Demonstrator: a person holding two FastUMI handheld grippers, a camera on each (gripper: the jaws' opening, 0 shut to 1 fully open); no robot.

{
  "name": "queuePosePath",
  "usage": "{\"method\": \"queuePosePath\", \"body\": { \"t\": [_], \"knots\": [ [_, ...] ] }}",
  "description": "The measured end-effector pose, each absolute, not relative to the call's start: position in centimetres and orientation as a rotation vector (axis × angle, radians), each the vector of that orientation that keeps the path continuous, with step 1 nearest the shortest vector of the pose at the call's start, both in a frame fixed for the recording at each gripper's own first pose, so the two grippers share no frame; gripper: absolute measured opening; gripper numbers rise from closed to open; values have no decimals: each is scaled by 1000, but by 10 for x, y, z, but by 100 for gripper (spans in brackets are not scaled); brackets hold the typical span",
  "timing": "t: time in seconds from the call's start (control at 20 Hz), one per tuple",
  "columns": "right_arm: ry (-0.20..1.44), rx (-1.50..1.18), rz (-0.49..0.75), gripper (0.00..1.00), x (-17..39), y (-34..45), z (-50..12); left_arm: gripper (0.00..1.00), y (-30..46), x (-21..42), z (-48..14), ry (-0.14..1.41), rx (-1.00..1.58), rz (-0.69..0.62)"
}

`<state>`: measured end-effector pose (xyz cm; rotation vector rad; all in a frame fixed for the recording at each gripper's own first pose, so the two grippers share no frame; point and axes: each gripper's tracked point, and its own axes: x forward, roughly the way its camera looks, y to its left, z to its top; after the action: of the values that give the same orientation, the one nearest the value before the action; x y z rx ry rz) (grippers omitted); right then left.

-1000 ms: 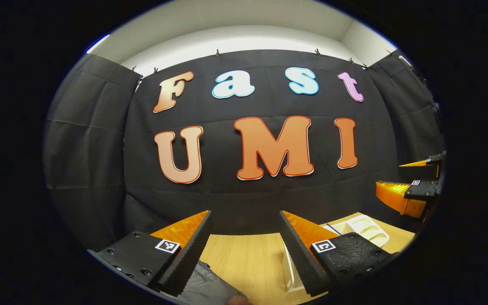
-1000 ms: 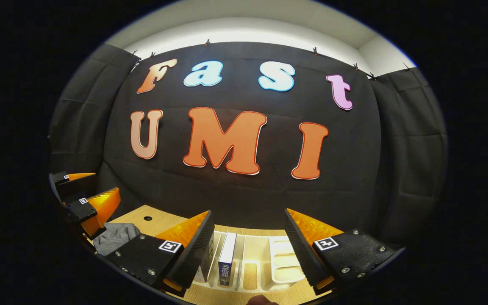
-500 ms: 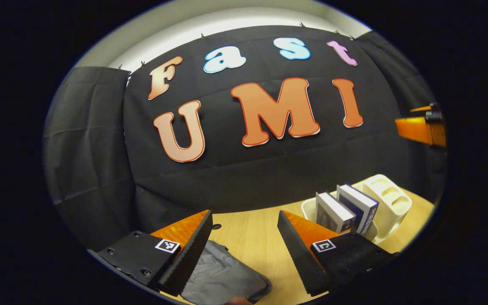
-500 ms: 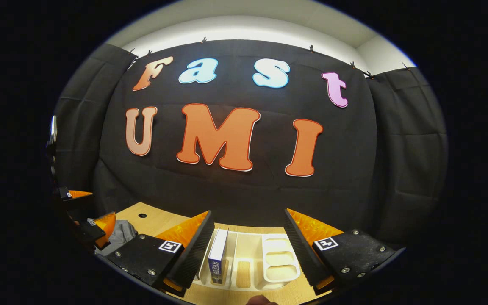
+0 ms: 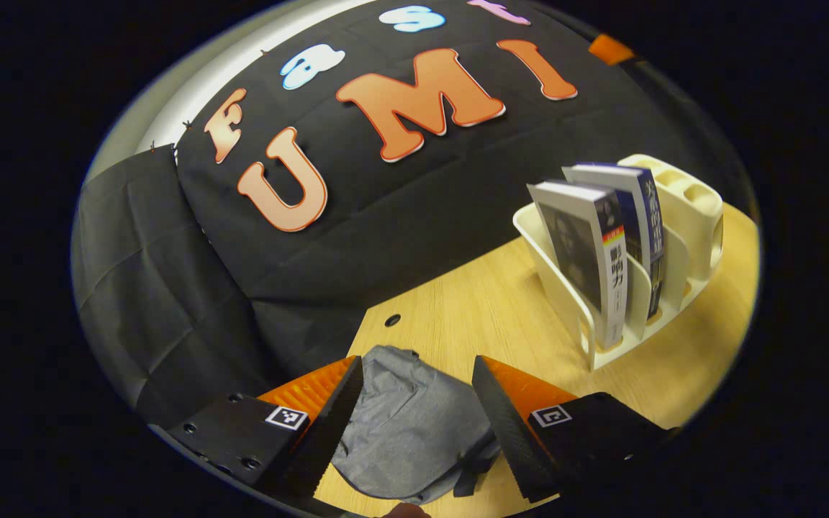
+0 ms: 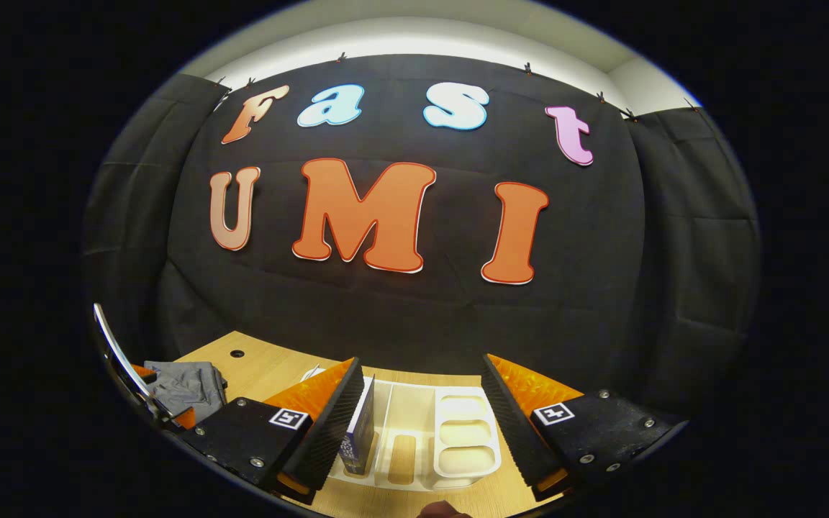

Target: Open the schoolbag, grab two books from the bookshelf and put them into the schoolbag.

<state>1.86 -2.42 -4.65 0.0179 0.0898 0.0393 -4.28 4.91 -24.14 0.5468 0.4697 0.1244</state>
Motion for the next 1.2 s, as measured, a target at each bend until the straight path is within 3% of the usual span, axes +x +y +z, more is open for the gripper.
{"method": "queuePosePath", "body": {
  "t": [0.5, 1.0, 1.2],
  "knots": [
    [75, 0, 103, 98, 27, -24, -52, 96, 75, -97, -329, 642, 846, 131],
    [32, 15, 145, 98, 29, -20, -44, 95, 103, -112, -355, 653, 1090, 171],
    [1, 11, 159, 98, 31, -21, -33, 83, 118, -106, -344, 643, 1095, 226]
  ]
}}
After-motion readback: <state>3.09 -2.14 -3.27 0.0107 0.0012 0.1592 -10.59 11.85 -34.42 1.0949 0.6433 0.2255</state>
